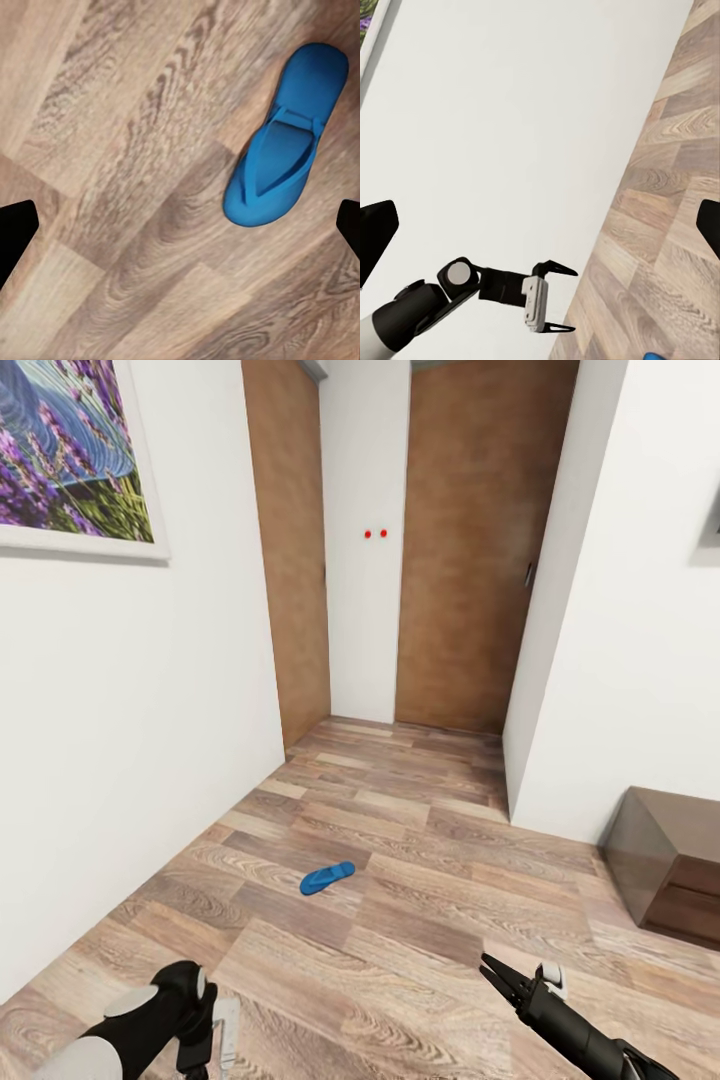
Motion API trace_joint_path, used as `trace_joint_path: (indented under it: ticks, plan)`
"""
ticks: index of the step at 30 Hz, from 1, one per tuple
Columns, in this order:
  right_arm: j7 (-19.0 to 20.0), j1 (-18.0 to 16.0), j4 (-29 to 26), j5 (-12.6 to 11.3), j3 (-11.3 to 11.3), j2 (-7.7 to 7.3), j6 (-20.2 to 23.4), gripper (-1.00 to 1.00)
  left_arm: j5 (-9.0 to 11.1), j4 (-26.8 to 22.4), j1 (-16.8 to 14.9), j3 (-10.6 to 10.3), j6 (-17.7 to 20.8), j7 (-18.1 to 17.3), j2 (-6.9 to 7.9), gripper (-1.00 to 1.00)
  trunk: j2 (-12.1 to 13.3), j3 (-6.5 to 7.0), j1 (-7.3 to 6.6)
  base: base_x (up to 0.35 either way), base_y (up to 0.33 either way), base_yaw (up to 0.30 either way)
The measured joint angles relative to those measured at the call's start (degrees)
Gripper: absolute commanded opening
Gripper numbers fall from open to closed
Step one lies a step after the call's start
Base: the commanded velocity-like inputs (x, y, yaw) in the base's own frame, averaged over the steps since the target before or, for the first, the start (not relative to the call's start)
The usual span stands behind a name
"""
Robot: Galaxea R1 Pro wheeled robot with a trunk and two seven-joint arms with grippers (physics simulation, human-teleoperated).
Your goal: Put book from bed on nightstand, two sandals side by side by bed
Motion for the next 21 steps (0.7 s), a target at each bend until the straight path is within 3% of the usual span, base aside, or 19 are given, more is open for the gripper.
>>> trace_joint_path:
  ticks: [5, 15, 21]
  plan:
    - [0.0, 0.0, 0.0, 0.0, 0.0, -0.01, 0.0, 1.00, -0.3, -1.4, 0.0, 0.1, 0.0, -0.1, -0.20, 1.00, -0.1, -1.11, 0.13, 0.000, 0.000, 0.000]
    - [0.0, 0.0, 0.0, -0.1, 0.0, -0.02, 0.0, 1.00, -0.4, -2.5, 0.0, 0.0, 0.0, -0.1, -2.89, 1.00, -0.2, -3.33, 0.39, 0.000, 0.000, 0.000]
    - [0.4, 0.0, -0.1, -0.1, 0.0, -0.06, 0.1, 1.00, -0.5, -2.7, 0.0, 0.0, -0.1, -0.1, -3.73, 1.00, -0.3, -4.66, 0.54, 0.000, 0.000, 0.000]
